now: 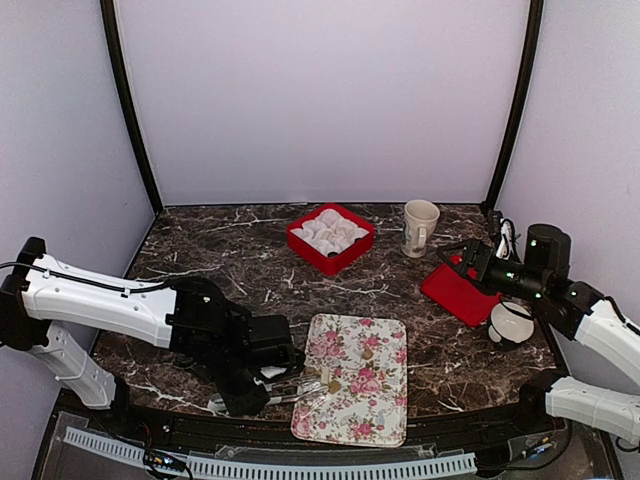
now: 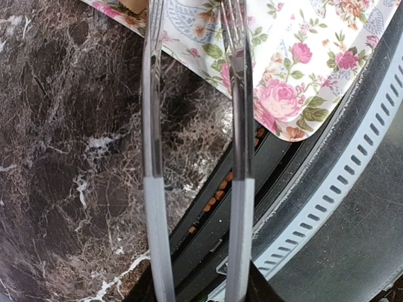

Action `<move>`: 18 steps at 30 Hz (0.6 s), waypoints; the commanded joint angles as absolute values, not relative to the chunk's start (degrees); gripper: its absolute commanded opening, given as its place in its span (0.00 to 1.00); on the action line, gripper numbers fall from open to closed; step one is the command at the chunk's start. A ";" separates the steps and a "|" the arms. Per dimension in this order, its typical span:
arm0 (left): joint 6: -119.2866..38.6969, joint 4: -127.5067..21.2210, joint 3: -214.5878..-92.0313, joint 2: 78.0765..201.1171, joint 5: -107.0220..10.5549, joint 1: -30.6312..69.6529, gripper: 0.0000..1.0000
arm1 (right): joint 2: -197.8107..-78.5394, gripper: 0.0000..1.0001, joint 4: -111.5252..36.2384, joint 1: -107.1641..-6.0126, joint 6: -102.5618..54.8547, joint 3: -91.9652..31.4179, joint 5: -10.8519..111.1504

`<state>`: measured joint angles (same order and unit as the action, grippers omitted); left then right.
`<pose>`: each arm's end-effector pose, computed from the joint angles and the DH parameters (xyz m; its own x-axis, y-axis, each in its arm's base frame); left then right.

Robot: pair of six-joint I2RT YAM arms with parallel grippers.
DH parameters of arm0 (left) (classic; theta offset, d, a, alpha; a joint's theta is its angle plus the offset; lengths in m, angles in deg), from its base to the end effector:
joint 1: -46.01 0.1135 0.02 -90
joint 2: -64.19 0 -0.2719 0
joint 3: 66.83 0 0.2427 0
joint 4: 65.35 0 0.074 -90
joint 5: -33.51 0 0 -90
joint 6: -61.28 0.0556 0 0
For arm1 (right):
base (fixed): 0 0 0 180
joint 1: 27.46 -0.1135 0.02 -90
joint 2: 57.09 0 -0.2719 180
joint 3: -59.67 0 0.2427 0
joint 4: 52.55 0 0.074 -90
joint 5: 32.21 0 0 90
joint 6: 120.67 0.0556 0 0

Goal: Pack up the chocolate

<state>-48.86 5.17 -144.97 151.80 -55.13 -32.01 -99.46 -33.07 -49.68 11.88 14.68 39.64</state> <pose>0.0549 -0.2650 0.2176 -0.5289 0.8344 -0.1551 0.8486 0.5227 -0.0818 0.1628 0.0852 0.2710 -0.6274 0.4378 -0.6439 -0.2865 0.6392 0.7137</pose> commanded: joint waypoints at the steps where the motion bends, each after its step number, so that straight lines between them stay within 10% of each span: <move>1: -49.00 6.37 -146.83 152.10 -56.42 -31.13 0.36 | -98.72 1.00 -33.81 -49.43 12.13 15.06 40.21; 18: -47.49 4.11 -149.39 153.82 -53.46 -26.14 0.35 | -98.66 1.00 -34.26 -49.45 12.31 15.29 40.74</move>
<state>-48.57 4.40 -147.44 153.27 -54.63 -26.98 -99.27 -32.59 -49.68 11.90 14.68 39.86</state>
